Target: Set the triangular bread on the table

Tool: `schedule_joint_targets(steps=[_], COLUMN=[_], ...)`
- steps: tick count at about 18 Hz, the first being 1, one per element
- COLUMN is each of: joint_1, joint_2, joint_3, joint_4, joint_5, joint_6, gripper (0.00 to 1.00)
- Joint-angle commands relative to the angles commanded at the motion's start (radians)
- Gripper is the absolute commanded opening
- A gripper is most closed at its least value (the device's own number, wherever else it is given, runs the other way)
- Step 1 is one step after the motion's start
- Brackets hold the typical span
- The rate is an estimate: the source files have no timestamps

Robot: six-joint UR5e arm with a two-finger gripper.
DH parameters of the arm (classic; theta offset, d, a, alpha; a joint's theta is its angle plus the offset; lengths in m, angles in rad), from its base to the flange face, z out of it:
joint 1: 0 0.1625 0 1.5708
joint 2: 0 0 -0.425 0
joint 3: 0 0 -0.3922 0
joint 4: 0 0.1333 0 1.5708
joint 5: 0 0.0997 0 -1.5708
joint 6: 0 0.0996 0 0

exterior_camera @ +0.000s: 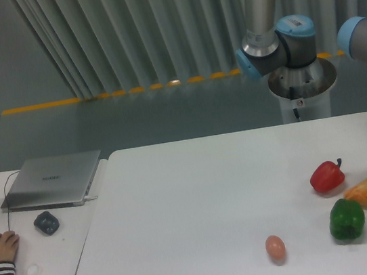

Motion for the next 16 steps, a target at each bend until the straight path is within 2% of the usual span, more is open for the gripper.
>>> schedule_joint_targets(steps=[3, 7, 11, 13, 16], joint_1=[0.009, 0.034, 0.11, 0.133, 0.132], joint_2=[-0.015, -0.052, -0.066, -0.069, -0.081], joint_3=[0.024, 0.083, 0.087, 0.087, 0.089], joint_4=[0.0, -0.047, -0.081, -0.083, -0.081], joint_5=[0.0, -0.005, -0.037, -0.095, -0.117], joint_6=[0.066, 0.135, 0.288, 0.307, 0.302], gripper=[1.0, 1.0, 1.0, 1.0, 1.0])
